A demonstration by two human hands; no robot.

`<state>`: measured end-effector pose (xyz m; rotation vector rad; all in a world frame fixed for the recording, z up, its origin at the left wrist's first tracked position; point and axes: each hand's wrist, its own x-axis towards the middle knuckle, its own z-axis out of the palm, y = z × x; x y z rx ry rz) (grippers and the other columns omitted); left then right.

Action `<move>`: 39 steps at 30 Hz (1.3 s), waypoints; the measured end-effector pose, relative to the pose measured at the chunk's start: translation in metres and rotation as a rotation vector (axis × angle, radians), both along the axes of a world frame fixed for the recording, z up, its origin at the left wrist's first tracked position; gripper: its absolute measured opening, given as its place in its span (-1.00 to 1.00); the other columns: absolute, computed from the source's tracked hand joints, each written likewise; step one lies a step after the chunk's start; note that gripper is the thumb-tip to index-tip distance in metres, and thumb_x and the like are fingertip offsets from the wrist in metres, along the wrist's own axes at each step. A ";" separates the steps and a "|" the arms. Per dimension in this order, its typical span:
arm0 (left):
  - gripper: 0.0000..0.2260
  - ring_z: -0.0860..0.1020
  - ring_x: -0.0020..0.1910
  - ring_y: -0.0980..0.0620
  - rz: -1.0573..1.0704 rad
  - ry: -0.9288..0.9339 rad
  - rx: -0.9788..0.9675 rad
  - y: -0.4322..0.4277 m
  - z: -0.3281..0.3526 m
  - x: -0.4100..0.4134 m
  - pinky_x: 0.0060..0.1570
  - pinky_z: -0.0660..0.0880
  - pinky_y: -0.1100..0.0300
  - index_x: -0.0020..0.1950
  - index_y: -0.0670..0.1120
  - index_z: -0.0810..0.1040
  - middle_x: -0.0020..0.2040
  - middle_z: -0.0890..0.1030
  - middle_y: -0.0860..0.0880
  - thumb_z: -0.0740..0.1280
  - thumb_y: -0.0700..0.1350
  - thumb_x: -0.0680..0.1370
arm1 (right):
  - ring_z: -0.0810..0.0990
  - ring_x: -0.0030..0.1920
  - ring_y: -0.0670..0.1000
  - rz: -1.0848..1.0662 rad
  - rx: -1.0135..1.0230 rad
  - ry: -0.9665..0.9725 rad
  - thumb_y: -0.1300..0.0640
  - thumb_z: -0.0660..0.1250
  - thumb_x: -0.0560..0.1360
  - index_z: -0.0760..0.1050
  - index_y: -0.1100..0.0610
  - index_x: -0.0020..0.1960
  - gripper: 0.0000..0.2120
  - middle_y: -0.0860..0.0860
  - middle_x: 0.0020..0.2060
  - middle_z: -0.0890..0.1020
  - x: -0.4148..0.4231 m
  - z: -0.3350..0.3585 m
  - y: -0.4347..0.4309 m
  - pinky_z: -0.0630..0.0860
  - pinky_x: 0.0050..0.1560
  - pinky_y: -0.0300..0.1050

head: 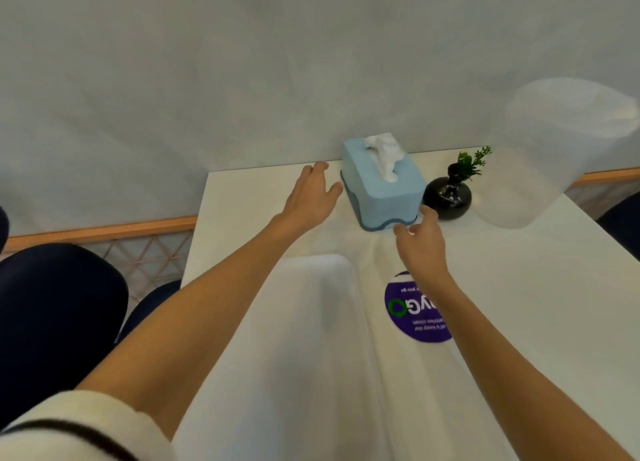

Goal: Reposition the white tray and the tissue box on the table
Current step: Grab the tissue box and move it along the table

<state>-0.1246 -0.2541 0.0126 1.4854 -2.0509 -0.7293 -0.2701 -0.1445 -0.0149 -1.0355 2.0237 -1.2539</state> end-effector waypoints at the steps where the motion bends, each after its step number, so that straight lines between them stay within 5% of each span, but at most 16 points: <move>1: -0.54 0.40 0.35 -0.14 0.005 0.023 0.005 -0.010 -0.001 -0.013 0.27 0.37 0.03 0.47 -0.15 0.25 0.39 0.37 -0.18 0.21 -0.02 0.61 | 0.46 0.25 0.13 -0.008 -0.038 -0.025 0.22 0.23 0.54 0.14 0.16 0.47 -0.46 0.20 0.32 0.40 0.000 -0.002 -0.008 0.40 0.15 -0.11; 6: -0.49 0.34 0.42 -0.13 0.057 0.119 0.052 -0.063 -0.006 -0.057 0.34 0.30 0.08 0.51 -0.17 0.17 0.46 0.31 -0.17 0.19 -0.01 0.62 | 0.32 0.09 -0.06 -0.012 -0.088 -0.101 0.23 0.21 0.55 -0.01 0.11 0.53 -0.36 0.16 0.36 0.27 -0.005 -0.005 -0.030 0.30 0.15 -0.23; 13: -0.48 0.22 0.51 -0.07 0.048 0.279 0.309 -0.112 -0.019 -0.081 0.41 0.21 0.10 0.57 -0.07 0.06 0.56 0.18 -0.07 0.09 0.03 0.64 | 0.41 0.28 0.10 0.025 -0.067 -0.038 0.12 0.21 0.58 -0.15 0.13 0.55 -0.30 0.13 0.40 0.22 -0.010 -0.016 -0.039 0.35 0.12 -0.22; 15: -0.48 0.32 0.43 -0.07 0.048 0.315 0.375 -0.116 -0.023 -0.084 0.27 0.29 0.10 0.56 -0.01 0.07 0.53 0.25 -0.06 0.10 0.06 0.64 | 0.41 0.27 0.11 0.041 -0.030 -0.020 0.08 0.18 0.59 -0.20 0.14 0.55 -0.28 0.13 0.41 0.19 -0.009 -0.017 -0.041 0.38 0.18 -0.14; 19: -0.59 0.46 -0.05 0.07 0.086 0.363 0.362 -0.119 -0.027 -0.081 -0.22 0.35 0.24 0.40 -0.03 0.28 0.33 0.45 -0.11 0.17 0.06 0.59 | 0.38 0.32 0.14 0.056 0.021 -0.058 -0.05 0.11 0.60 -0.29 0.19 0.53 -0.25 0.15 0.45 0.11 -0.008 -0.014 -0.045 0.32 0.17 -0.18; 21: -0.59 0.47 -0.06 0.06 0.107 0.348 0.326 -0.116 -0.028 -0.070 -0.21 0.38 0.22 0.35 -0.08 0.33 0.29 0.45 -0.11 0.22 0.07 0.57 | 0.32 0.35 0.10 0.054 0.021 -0.096 -0.09 0.07 0.60 -0.30 0.20 0.53 -0.25 0.14 0.47 0.10 -0.011 -0.011 -0.047 0.22 0.10 -0.29; 26: -0.52 0.49 0.17 -0.04 0.189 0.331 0.370 -0.097 -0.028 -0.023 0.16 0.46 0.07 0.33 -0.08 0.46 0.27 0.49 -0.06 0.27 0.17 0.51 | 0.38 0.32 0.13 0.098 0.004 -0.050 -0.08 0.06 0.60 -0.06 0.23 0.54 -0.35 0.17 0.42 0.31 -0.017 -0.012 -0.052 0.32 0.14 -0.19; 29: -0.59 0.55 0.15 -0.04 0.183 0.373 0.414 -0.076 -0.029 0.006 0.24 0.51 -0.02 0.19 -0.10 0.54 0.18 0.59 -0.05 0.28 0.17 0.50 | 0.46 0.08 0.08 0.116 0.032 -0.082 -0.05 0.06 0.61 0.15 0.17 0.46 -0.50 0.12 0.23 0.49 -0.016 -0.010 -0.050 0.41 -0.10 -0.19; 31: -0.56 0.55 0.17 -0.06 0.191 0.382 0.427 -0.060 -0.030 0.020 0.24 0.52 -0.08 0.21 -0.10 0.51 0.20 0.58 -0.06 0.27 0.19 0.50 | 0.44 -0.02 0.05 0.120 0.044 -0.136 -0.04 0.06 0.61 0.22 0.10 0.42 -0.57 0.07 0.08 0.49 -0.011 -0.006 -0.048 0.44 -0.20 -0.18; 34: -0.51 0.53 0.18 -0.09 0.239 0.349 0.390 -0.036 -0.028 0.035 0.25 0.49 -0.12 0.25 -0.05 0.48 0.21 0.56 -0.06 0.20 0.25 0.49 | 0.46 0.01 0.07 0.114 0.073 -0.192 -0.06 0.09 0.59 0.26 0.05 0.40 -0.58 0.04 0.04 0.46 -0.001 -0.001 -0.051 0.54 0.06 0.04; 39: -0.57 0.46 0.10 -0.06 0.332 0.270 0.250 -0.007 -0.027 0.065 0.00 0.39 0.08 0.30 -0.08 0.42 0.14 0.50 -0.04 0.10 0.18 0.60 | 0.48 -0.07 0.01 0.168 0.081 -0.214 -0.08 0.11 0.57 0.28 0.02 0.37 -0.59 -0.01 -0.03 0.47 0.025 0.006 -0.062 0.55 0.07 0.05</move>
